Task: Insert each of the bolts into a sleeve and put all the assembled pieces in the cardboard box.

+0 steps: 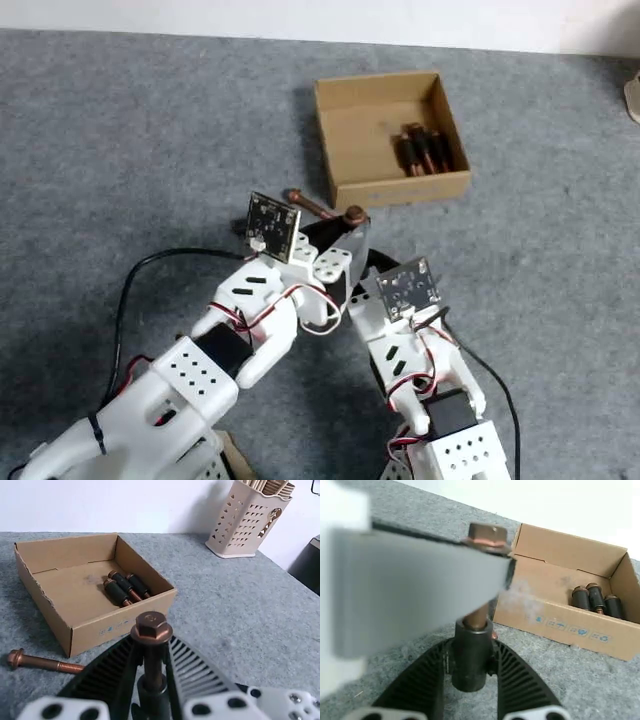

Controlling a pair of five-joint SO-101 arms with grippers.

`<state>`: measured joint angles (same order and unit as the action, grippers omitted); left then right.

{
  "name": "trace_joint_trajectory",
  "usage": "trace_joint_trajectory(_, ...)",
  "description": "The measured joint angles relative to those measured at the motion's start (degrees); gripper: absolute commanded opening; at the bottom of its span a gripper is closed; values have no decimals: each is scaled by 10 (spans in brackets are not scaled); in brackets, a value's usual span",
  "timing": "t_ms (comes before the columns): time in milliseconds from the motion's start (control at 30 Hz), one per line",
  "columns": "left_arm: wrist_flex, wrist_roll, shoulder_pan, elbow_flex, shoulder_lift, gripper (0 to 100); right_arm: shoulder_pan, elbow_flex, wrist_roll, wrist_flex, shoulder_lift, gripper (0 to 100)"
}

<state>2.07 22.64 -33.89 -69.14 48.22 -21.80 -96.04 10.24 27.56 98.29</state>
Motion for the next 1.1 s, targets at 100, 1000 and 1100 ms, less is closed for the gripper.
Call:
trace_joint_trajectory(100, 1, -4, -1, 0, 0, 5, 0, 0, 0, 0, 0, 5)
trace_joint_trajectory(1000, 12, 53, -20, -48, 2, 5, 12, -1, -12, 1, -1, 5)
trace_joint_trajectory(1100, 12, 10, -37, -59, 10, 5, 12, -1, -11, 1, -1, 5)
